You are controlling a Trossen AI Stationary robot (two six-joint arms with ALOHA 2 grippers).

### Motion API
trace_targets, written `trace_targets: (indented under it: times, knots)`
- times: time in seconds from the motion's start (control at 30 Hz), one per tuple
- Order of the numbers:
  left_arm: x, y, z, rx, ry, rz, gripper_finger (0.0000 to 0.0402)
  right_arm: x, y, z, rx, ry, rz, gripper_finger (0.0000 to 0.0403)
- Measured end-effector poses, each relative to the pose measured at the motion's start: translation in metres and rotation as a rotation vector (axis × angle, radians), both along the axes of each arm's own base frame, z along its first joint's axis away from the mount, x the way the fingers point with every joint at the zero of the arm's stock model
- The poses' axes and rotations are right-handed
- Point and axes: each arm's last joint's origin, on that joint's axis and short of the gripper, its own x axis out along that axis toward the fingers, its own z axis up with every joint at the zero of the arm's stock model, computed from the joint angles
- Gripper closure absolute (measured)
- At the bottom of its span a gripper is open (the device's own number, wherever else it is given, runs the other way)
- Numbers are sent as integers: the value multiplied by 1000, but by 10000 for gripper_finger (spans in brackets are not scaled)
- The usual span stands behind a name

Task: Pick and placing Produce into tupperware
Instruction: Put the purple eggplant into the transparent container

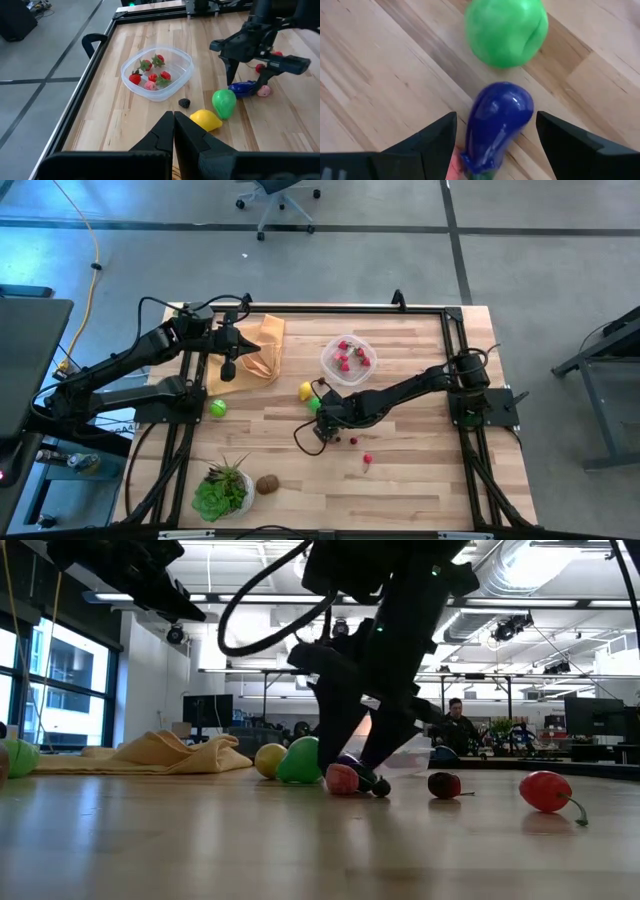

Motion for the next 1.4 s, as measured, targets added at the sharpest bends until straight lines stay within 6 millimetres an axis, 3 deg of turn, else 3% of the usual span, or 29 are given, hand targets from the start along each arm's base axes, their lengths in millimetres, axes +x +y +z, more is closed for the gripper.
trace_targets:
  times: [1.0, 1.4]
  knots:
    - [-1, 2, 0, 30, 27, 68, 399, -8, -4, -4, -101, 86, -2, 139]
    - [-1, 2, 0, 30, 27, 68, 399, -9, -5, -4, -171, 129, 125, 139]
